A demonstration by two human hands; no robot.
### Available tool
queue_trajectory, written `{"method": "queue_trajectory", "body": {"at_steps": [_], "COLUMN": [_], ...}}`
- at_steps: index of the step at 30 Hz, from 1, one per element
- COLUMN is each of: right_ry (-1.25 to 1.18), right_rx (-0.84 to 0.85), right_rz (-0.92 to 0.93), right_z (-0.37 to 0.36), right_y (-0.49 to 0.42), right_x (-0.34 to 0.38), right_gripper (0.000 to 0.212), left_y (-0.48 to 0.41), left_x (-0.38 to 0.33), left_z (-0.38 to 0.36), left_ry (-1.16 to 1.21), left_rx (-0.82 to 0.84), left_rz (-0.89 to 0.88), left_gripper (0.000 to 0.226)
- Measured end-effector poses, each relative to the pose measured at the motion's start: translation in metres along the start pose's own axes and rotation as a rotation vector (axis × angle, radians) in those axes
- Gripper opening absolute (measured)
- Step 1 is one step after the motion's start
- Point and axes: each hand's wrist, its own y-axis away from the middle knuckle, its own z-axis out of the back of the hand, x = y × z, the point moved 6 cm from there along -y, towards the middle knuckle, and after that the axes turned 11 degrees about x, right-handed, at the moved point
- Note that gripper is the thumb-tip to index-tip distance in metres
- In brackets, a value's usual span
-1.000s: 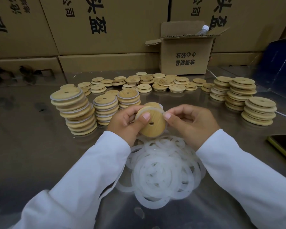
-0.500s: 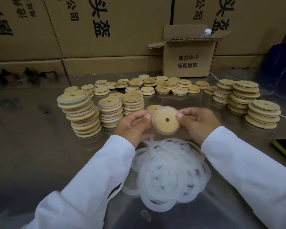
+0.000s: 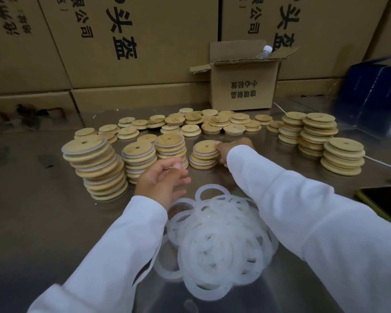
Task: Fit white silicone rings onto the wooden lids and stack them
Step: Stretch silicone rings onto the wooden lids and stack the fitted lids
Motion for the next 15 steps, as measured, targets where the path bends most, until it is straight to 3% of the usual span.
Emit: {"method": "queue_trajectory", "body": {"at_steps": [4, 6, 8, 12, 15], "right_ry": [0.075, 0.114, 0.131, 0.159, 0.464], "right_rx": [0.020, -0.052, -0.128, -0.416, -0.608], "right_rz": [0.037, 0.022, 0.133, 0.245, 0.279], "right_z": [0.005, 0.025, 0.054, 0.140, 0.190], "right_y": [0.001, 0.007, 0.014, 0.044, 0.062], "right_x": [0.001, 0.000, 0.003, -0.004, -0.009], "right_gripper": [0.044, 0.040, 0.026, 0.011, 0.015], "left_y": [0.001, 0.001, 0.000, 0.000, 0.001], "left_x": [0.001, 0.001, 0.000, 0.001, 0.002], "left_z": [0.000, 0.001, 0.000, -0.001, -0.001], "left_ry": [0.011, 0.024, 0.028, 0.021, 0.014], "left_rx": [-0.008, -0.012, -0.005, -0.007, -0.014], "left_rz": [0.003, 0.002, 0.005, -0.002, -0.009], "left_gripper": [0.017, 0.017, 0.016, 0.017, 0.018]}}
